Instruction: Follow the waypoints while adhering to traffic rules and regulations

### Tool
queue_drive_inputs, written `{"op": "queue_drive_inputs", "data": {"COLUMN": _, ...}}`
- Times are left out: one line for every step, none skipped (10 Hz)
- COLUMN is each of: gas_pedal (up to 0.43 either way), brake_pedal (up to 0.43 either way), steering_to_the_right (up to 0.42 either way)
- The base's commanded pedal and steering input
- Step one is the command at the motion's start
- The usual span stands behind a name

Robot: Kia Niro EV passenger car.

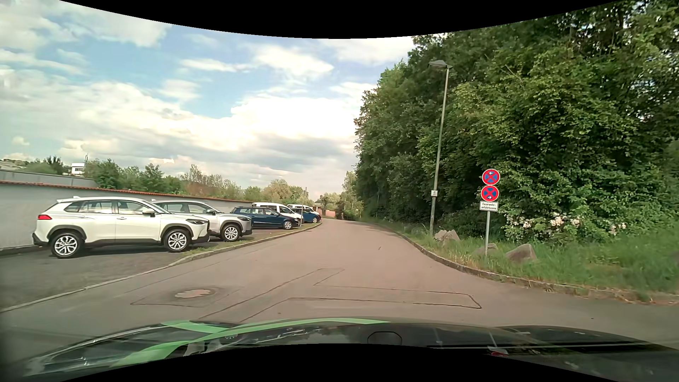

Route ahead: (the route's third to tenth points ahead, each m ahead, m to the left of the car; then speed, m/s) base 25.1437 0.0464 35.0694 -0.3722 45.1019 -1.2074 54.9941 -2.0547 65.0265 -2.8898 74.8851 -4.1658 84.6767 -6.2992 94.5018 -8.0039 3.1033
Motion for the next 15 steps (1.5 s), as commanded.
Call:
{"op": "queue_drive_inputs", "data": {"gas_pedal": 0.087, "brake_pedal": 0.0, "steering_to_the_right": 0.006}}
{"op": "queue_drive_inputs", "data": {"gas_pedal": 0.087, "brake_pedal": 0.0, "steering_to_the_right": 0.006}}
{"op": "queue_drive_inputs", "data": {"gas_pedal": 0.087, "brake_pedal": 0.0, "steering_to_the_right": 0.005}}
{"op": "queue_drive_inputs", "data": {"gas_pedal": 0.087, "brake_pedal": 0.0, "steering_to_the_right": 0.005}}
{"op": "queue_drive_inputs", "data": {"gas_pedal": 0.098, "brake_pedal": 0.0, "steering_to_the_right": 0.005}}
{"op": "queue_drive_inputs", "data": {"gas_pedal": 0.118, "brake_pedal": 0.0, "steering_to_the_right": 0.005}}
{"op": "queue_drive_inputs", "data": {"gas_pedal": 0.157, "brake_pedal": 0.0, "steering_to_the_right": 0.004}}
{"op": "queue_drive_inputs", "data": {"gas_pedal": 0.189, "brake_pedal": 0.0, "steering_to_the_right": 0.002}}
{"op": "queue_drive_inputs", "data": {"gas_pedal": 0.189, "brake_pedal": 0.0, "steering_to_the_right": -0.002}}
{"op": "queue_drive_inputs", "data": {"gas_pedal": 0.189, "brake_pedal": 0.0, "steering_to_the_right": -0.002}}
{"op": "queue_drive_inputs", "data": {"gas_pedal": 0.189, "brake_pedal": 0.0, "steering_to_the_right": -0.001}}
{"op": "queue_drive_inputs", "data": {"gas_pedal": 0.189, "brake_pedal": 0.0, "steering_to_the_right": 0.002}}
{"op": "queue_drive_inputs", "data": {"gas_pedal": 0.189, "brake_pedal": 0.0, "steering_to_the_right": 0.002}}
{"op": "queue_drive_inputs", "data": {"gas_pedal": 0.189, "brake_pedal": 0.0, "steering_to_the_right": 0.003}}
{"op": "queue_drive_inputs", "data": {"gas_pedal": 0.189, "brake_pedal": 0.0, "steering_to_the_right": 0.008}}
